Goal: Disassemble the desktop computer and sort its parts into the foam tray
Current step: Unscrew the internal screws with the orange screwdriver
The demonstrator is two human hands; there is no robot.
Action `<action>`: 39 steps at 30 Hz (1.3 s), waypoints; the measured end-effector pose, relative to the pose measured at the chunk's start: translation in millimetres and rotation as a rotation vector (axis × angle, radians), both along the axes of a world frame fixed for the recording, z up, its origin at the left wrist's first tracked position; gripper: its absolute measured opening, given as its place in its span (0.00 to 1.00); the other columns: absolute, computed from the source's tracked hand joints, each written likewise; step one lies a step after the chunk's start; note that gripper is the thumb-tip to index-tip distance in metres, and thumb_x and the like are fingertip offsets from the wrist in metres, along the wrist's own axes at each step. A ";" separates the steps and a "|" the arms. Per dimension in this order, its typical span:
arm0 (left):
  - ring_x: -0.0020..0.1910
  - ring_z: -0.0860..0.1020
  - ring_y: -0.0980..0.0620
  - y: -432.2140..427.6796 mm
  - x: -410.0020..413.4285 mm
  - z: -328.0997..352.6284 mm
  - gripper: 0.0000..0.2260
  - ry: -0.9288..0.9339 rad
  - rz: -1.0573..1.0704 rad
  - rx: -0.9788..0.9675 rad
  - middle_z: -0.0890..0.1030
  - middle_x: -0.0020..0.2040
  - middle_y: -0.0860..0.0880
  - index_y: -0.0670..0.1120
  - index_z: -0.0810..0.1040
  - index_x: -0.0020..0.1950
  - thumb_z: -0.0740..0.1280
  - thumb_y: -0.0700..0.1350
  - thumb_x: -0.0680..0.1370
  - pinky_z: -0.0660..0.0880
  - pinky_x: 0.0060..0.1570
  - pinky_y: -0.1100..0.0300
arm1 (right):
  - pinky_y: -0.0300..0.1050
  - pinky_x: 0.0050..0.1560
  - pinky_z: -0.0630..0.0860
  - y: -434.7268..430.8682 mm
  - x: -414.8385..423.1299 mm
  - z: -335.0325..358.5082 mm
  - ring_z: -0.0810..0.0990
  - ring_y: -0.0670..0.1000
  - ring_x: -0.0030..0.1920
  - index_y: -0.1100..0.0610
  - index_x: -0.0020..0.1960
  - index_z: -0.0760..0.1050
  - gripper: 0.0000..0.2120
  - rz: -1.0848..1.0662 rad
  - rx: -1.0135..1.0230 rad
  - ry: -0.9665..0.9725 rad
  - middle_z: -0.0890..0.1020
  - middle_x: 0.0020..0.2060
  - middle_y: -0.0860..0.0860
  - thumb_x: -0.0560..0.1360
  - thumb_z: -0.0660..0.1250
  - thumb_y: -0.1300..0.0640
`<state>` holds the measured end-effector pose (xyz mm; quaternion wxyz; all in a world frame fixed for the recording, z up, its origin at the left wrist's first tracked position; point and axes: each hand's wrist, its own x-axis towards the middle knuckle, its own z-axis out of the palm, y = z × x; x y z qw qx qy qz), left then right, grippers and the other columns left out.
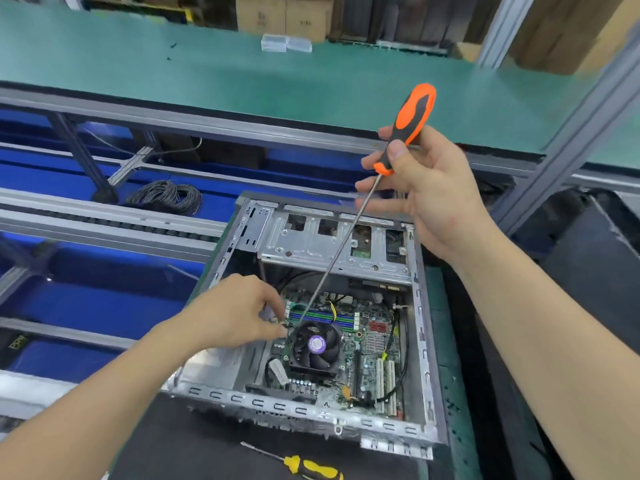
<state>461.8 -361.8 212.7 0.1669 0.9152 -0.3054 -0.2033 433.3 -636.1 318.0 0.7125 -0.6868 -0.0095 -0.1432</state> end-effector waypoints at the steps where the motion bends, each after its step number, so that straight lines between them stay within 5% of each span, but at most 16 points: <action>1: 0.38 0.76 0.67 -1.7 -2.7 -1.3 0.13 -0.018 -0.001 0.013 0.77 0.33 0.65 0.61 0.84 0.52 0.75 0.64 0.71 0.67 0.35 0.70 | 0.55 0.41 0.85 -3.9 -3.4 2.3 0.87 0.61 0.45 0.60 0.66 0.73 0.10 -0.009 0.009 -0.005 0.84 0.49 0.58 0.86 0.62 0.58; 8: 0.30 0.74 0.68 -18.6 -21.6 -4.1 0.12 -0.051 0.048 -0.064 0.74 0.26 0.66 0.61 0.85 0.47 0.76 0.66 0.69 0.64 0.27 0.69 | 0.59 0.44 0.85 -19.5 -17.1 7.9 0.87 0.62 0.47 0.59 0.64 0.73 0.10 -0.062 0.035 -0.019 0.86 0.48 0.55 0.86 0.62 0.57; 15: 0.37 0.77 0.63 -24.0 -27.8 -11.9 0.06 0.022 0.117 -0.095 0.77 0.32 0.63 0.59 0.85 0.40 0.75 0.58 0.75 0.69 0.38 0.69 | 0.58 0.44 0.85 -23.4 -23.3 7.2 0.87 0.62 0.47 0.61 0.66 0.73 0.12 -0.093 0.044 -0.011 0.85 0.48 0.57 0.86 0.63 0.56; 19: 0.24 0.70 0.57 -19.7 -21.8 -6.6 0.12 0.085 0.160 -0.127 0.75 0.24 0.57 0.52 0.82 0.36 0.66 0.50 0.79 0.64 0.28 0.65 | 0.58 0.43 0.85 -23.3 -25.9 5.5 0.87 0.61 0.46 0.61 0.67 0.72 0.12 -0.118 0.010 0.003 0.84 0.49 0.57 0.86 0.62 0.57; 21: 0.24 0.62 0.53 -20.7 -15.9 -4.7 0.10 0.426 0.347 -0.353 0.67 0.25 0.53 0.48 0.74 0.34 0.62 0.46 0.76 0.60 0.27 0.60 | 0.58 0.43 0.85 -24.3 -28.5 5.4 0.87 0.61 0.45 0.61 0.66 0.72 0.11 -0.132 -0.005 0.006 0.84 0.49 0.57 0.86 0.62 0.58; 24: 0.26 0.58 0.53 -32.2 -9.8 -2.6 0.08 1.225 0.549 -0.798 0.61 0.33 0.50 0.46 0.69 0.36 0.60 0.41 0.75 0.57 0.25 0.61 | 0.57 0.42 0.85 -25.5 -34.1 6.0 0.87 0.60 0.44 0.63 0.65 0.72 0.11 -0.168 -0.048 0.003 0.84 0.47 0.56 0.85 0.63 0.59; 27: 0.25 0.61 0.54 -46.9 -3.7 -9.5 0.12 1.489 0.571 -0.987 0.63 0.33 0.50 0.46 0.71 0.32 0.56 0.37 0.75 0.59 0.25 0.62 | 0.59 0.42 0.85 -27.9 -42.2 6.8 0.88 0.61 0.43 0.63 0.65 0.72 0.11 -0.202 -0.126 -0.011 0.85 0.48 0.58 0.85 0.64 0.59; 31: 0.26 0.60 0.52 -68.6 4.3 -19.5 0.08 1.487 0.550 -1.020 0.62 0.33 0.49 0.46 0.65 0.35 0.53 0.37 0.72 0.58 0.27 0.60 | 0.64 0.44 0.85 -30.3 -52.9 4.0 0.87 0.62 0.43 0.60 0.62 0.72 0.08 -0.219 -0.238 -0.044 0.85 0.48 0.60 0.84 0.64 0.60; 34: 0.25 0.59 0.51 -83.8 9.6 -26.9 0.12 1.379 0.517 -0.919 0.60 0.33 0.48 0.42 0.74 0.35 0.57 0.42 0.76 0.59 0.25 0.60 | 0.64 0.44 0.85 -30.6 -59.7 -4.6 0.87 0.59 0.43 0.54 0.56 0.71 0.05 -0.232 -0.330 -0.055 0.85 0.47 0.58 0.83 0.66 0.59; 36: 0.26 0.55 0.53 -93.1 10.5 -33.4 0.15 1.189 0.454 -0.822 0.56 0.32 0.50 0.39 0.82 0.39 0.61 0.43 0.80 0.54 0.25 0.60 | 0.64 0.44 0.85 -29.9 -63.7 -12.9 0.87 0.58 0.43 0.52 0.54 0.70 0.06 -0.249 -0.376 -0.048 0.84 0.48 0.57 0.82 0.67 0.58; 39: 0.26 0.55 0.52 -101.4 7.8 -41.3 0.08 0.755 0.226 -0.635 0.65 0.26 0.54 0.48 0.88 0.49 0.68 0.46 0.81 0.54 0.28 0.60 | 0.64 0.42 0.84 -26.2 -68.8 -26.9 0.88 0.56 0.41 0.52 0.53 0.68 0.08 -0.267 -0.404 -0.032 0.82 0.47 0.53 0.82 0.68 0.58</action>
